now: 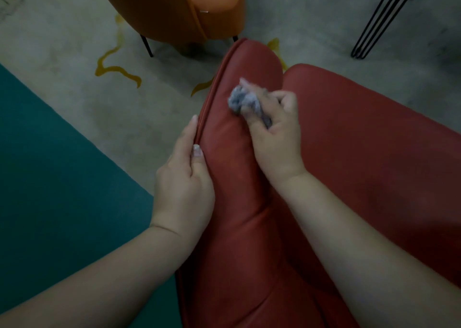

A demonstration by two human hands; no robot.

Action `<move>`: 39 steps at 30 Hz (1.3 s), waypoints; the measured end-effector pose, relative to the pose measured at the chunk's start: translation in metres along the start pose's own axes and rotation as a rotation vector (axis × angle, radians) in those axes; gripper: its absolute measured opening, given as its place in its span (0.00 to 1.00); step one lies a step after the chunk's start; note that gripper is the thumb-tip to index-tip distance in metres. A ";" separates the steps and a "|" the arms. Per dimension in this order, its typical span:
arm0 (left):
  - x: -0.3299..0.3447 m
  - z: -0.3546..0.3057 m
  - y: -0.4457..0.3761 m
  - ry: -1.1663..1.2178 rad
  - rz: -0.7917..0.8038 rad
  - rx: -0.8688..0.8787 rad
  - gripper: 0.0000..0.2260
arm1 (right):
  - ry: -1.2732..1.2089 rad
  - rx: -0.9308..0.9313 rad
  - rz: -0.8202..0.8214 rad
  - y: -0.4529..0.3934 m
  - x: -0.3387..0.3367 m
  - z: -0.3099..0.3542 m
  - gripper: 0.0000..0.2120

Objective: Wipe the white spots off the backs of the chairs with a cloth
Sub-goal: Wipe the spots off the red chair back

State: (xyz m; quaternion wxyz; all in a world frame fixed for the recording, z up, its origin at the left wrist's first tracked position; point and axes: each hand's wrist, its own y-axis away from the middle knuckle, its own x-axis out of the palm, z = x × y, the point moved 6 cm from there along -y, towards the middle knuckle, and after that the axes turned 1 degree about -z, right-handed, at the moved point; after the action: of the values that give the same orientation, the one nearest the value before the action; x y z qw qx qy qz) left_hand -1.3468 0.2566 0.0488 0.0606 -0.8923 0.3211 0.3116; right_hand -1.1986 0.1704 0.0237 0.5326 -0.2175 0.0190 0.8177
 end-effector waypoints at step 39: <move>0.002 -0.002 -0.002 -0.022 0.012 -0.037 0.20 | 0.101 0.031 0.467 0.188 -0.061 0.050 0.19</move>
State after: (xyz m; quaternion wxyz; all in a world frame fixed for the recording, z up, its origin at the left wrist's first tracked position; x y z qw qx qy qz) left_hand -1.3437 0.2566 0.0492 0.0459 -0.8877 0.3202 0.3277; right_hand -1.3601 0.0496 0.0544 0.3305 -0.2394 0.1080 0.9065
